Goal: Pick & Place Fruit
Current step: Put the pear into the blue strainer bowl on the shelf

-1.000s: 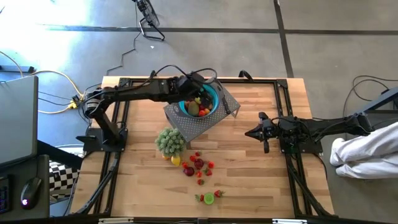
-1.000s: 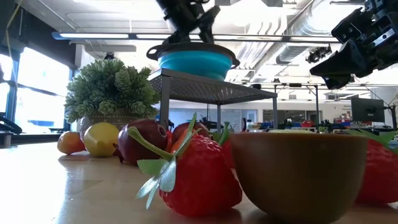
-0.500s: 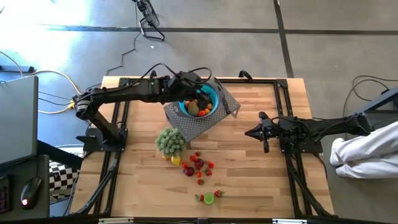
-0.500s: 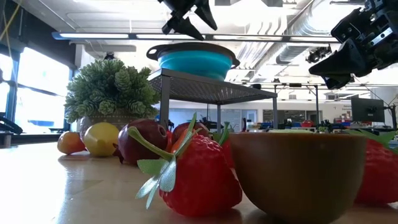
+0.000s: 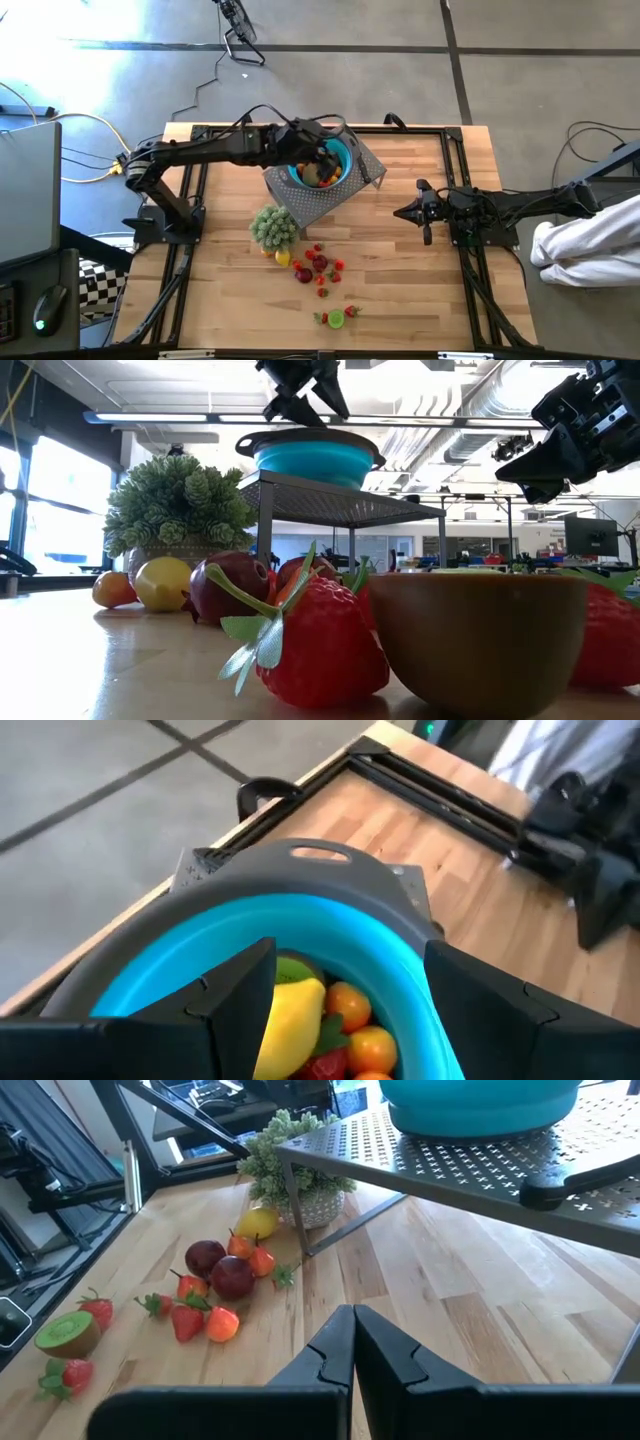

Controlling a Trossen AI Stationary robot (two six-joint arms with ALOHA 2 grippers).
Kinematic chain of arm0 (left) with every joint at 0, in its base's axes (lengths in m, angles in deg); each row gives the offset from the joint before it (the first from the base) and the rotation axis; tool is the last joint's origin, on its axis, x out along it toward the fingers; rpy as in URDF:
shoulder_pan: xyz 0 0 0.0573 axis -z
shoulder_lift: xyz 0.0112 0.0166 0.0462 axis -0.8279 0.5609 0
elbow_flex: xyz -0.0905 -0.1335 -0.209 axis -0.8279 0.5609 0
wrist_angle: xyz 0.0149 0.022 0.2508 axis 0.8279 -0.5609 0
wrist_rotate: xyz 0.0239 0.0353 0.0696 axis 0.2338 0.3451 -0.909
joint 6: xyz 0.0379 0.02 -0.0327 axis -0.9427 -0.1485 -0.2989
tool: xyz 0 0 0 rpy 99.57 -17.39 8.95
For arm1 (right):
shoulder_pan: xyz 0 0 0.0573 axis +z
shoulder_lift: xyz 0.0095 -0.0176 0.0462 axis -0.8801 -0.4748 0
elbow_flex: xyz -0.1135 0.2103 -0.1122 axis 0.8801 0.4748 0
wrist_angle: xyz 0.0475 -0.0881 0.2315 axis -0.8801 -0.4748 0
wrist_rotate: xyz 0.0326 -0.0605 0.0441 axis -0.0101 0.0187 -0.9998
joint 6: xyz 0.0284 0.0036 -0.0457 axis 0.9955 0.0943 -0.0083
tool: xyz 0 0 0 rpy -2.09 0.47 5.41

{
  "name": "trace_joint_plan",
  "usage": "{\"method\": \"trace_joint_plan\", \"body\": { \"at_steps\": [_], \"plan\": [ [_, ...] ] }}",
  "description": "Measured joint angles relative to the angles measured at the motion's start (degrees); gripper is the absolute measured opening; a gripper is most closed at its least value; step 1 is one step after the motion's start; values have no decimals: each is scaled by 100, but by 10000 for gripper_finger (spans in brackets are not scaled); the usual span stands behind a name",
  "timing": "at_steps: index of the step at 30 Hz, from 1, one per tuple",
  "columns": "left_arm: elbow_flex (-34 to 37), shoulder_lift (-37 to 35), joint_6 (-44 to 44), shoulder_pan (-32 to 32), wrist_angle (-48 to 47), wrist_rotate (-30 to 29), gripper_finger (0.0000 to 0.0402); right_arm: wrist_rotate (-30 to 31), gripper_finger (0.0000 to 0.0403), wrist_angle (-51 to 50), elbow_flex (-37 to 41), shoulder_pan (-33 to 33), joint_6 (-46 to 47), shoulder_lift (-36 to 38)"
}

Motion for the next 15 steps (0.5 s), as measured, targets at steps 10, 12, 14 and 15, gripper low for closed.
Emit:
{"method": "trace_joint_plan", "body": {
  "at_steps": [10,12,14,15],
  "plan": [
    [0,-504,-968,964,-49,-90,251,267,3,2,0,0,100,0],
    [0,-560,-1054,1178,-55,-204,251,299,3,2,0,0,127,0],
    [1,-581,-1094,1406,-88,-361,251,297,3,2,0,0,128,0],
    [2,-581,-1095,1522,-101,-448,251,297,3,2,-1,1,129,0]
  ]
}}
